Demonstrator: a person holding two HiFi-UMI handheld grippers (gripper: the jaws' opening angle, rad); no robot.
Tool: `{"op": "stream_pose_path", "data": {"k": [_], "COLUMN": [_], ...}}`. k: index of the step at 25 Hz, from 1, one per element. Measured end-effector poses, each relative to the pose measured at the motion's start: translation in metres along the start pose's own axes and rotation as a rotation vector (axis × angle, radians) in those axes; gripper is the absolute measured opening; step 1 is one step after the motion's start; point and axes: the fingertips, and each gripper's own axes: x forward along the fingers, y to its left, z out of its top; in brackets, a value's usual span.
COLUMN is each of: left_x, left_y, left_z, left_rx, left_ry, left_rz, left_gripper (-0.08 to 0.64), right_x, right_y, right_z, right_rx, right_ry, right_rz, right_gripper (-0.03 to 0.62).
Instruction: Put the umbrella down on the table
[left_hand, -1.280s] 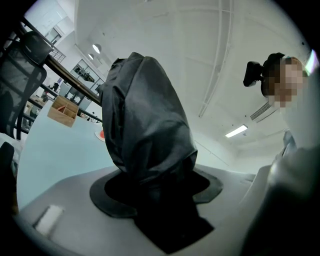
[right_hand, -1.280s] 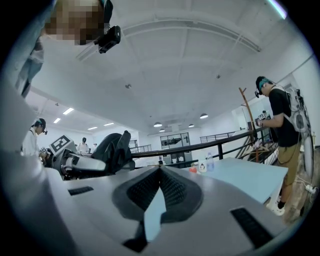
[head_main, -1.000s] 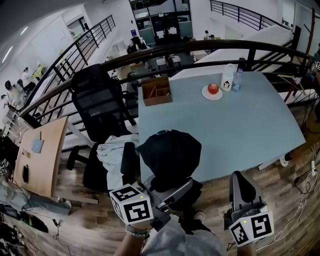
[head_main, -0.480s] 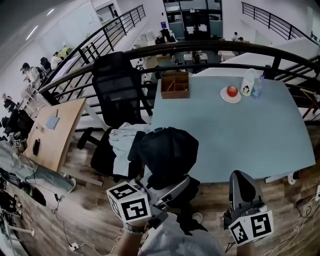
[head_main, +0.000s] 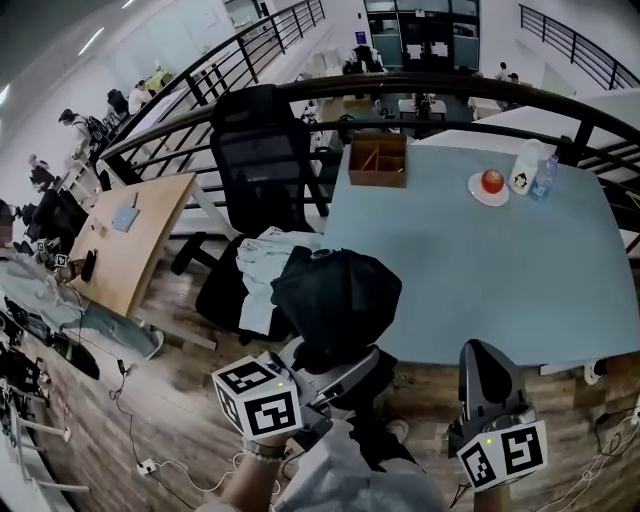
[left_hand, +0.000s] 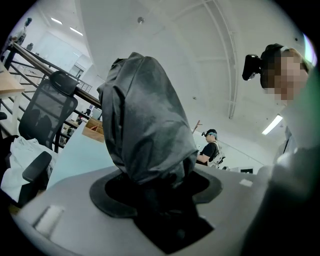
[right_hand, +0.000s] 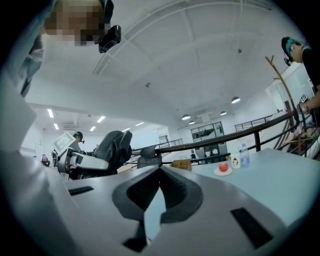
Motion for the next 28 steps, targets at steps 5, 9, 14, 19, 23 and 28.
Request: {"op": "stream_pose_path", "data": {"k": [5, 9, 14, 19, 23, 28], "left_x": [0.001, 0.005, 0.011, 0.019, 0.024, 0.035], "left_y": [0.012, 0.021, 0.036, 0.049, 0.062, 0.077], "left_z": [0.000, 0.001, 0.002, 0.001, 0.000, -0.009], "left_rx": [0.050, 0.060, 0.078, 0.146, 0.217, 0.280], "left_ry": [0.040, 0.061, 0.092, 0.153, 0.212, 0.289], "left_rz": [0.020, 0.017, 0.018, 0.017, 0.020, 0.015], "left_gripper": [0.281, 0.281, 0.281, 0.281, 0.281, 0.281], "right_x": [0.009, 0.014, 0.020, 0.024, 0.029, 0.034], "right_y": [0.005, 0.005, 0.005, 0.004, 0.007, 0.011], "right_z": [-0.004, -0.002, 0.004, 0.000, -0.002, -0.002], "right_rx": [0.003, -0.002, -0.008, -0.004, 0.000, -0.001], "right_ry": [0.011, 0.008, -0.006, 0.002, 0.008, 0.010], "right_rz": [0.007, -0.011, -0.032, -0.059, -0.068, -0.080], "right_gripper": [-0.005, -0.005, -0.005, -0.005, -0.005, -0.005]}}
